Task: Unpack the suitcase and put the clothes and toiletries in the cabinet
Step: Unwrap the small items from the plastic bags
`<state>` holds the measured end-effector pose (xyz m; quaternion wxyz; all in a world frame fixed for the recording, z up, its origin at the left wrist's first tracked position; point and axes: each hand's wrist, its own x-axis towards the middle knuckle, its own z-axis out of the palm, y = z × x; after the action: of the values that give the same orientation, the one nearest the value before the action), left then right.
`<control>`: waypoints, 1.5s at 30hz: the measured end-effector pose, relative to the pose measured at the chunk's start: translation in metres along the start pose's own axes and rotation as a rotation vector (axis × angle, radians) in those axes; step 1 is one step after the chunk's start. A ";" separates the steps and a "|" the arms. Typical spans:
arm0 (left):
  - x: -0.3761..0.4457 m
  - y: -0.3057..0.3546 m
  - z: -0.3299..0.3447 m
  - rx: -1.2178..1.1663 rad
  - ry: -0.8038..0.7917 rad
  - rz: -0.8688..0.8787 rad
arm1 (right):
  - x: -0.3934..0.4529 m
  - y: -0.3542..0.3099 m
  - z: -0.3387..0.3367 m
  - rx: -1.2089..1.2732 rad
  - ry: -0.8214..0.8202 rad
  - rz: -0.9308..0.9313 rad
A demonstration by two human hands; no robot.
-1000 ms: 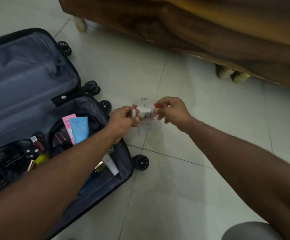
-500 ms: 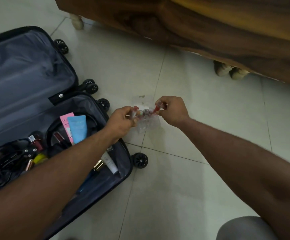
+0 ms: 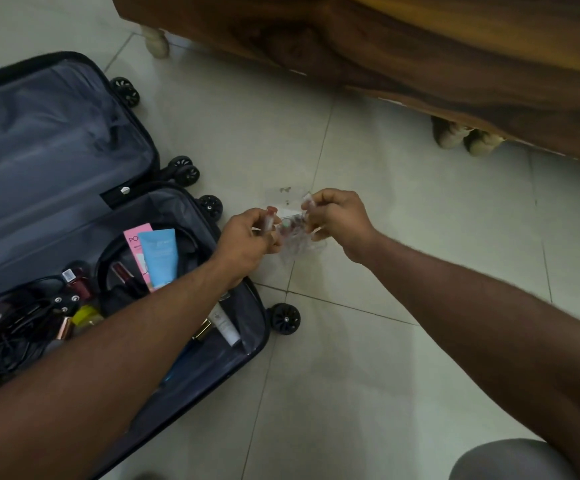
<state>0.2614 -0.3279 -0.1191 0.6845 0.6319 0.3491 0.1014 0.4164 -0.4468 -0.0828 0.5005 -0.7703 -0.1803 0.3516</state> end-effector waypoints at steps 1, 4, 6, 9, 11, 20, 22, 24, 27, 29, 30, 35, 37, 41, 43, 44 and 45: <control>-0.001 0.001 0.000 -0.004 0.003 0.004 | -0.002 -0.001 0.002 0.030 -0.037 0.024; -0.003 0.002 -0.001 -0.017 0.018 0.012 | -0.007 0.002 0.004 -0.064 -0.071 -0.032; -0.005 0.003 -0.001 -0.013 0.024 0.015 | -0.007 0.010 0.004 -0.161 -0.019 -0.123; -0.006 0.003 -0.001 0.015 0.037 0.021 | -0.004 0.021 0.002 -0.369 0.076 -0.229; -0.006 0.003 -0.001 0.021 0.043 0.024 | -0.004 0.026 0.001 -0.444 0.066 -0.273; -0.009 0.002 -0.002 0.020 0.033 0.021 | -0.007 0.026 0.007 -0.752 0.029 -0.335; -0.009 0.001 -0.003 0.023 0.029 0.013 | -0.008 0.024 0.012 -0.803 0.014 -0.336; -0.009 0.000 -0.003 0.025 0.026 0.009 | -0.009 0.021 0.016 -0.840 0.023 -0.336; -0.009 0.000 -0.003 0.024 0.016 0.011 | -0.011 0.015 0.017 -0.866 0.033 -0.320; -0.010 0.001 -0.003 0.021 0.015 0.012 | -0.013 0.011 0.015 -0.887 0.036 -0.310; -0.010 0.001 -0.002 0.017 0.016 0.011 | -0.014 0.009 0.014 -0.896 0.039 -0.309; -0.010 0.001 -0.002 0.009 0.014 0.009 | -0.012 0.009 0.013 -0.871 0.038 -0.338; -0.009 0.001 -0.002 -0.004 0.016 0.006 | -0.011 0.011 0.014 -0.815 0.012 -0.358; -0.008 -0.001 -0.003 -0.017 0.022 0.002 | -0.008 0.015 0.020 -0.760 -0.015 -0.364; -0.007 -0.002 -0.002 -0.019 0.025 0.000 | -0.006 0.016 0.021 -0.770 -0.012 -0.362; -0.007 -0.002 -0.003 -0.018 0.024 0.001 | -0.005 0.017 0.022 -0.781 -0.011 -0.361; -0.007 -0.003 -0.003 -0.016 0.022 0.003 | -0.005 0.017 0.022 -0.790 -0.009 -0.358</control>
<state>0.2539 -0.3302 -0.1191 0.6855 0.6258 0.3546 0.1123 0.3956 -0.4431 -0.1017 0.2193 -0.8577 -0.4342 0.1665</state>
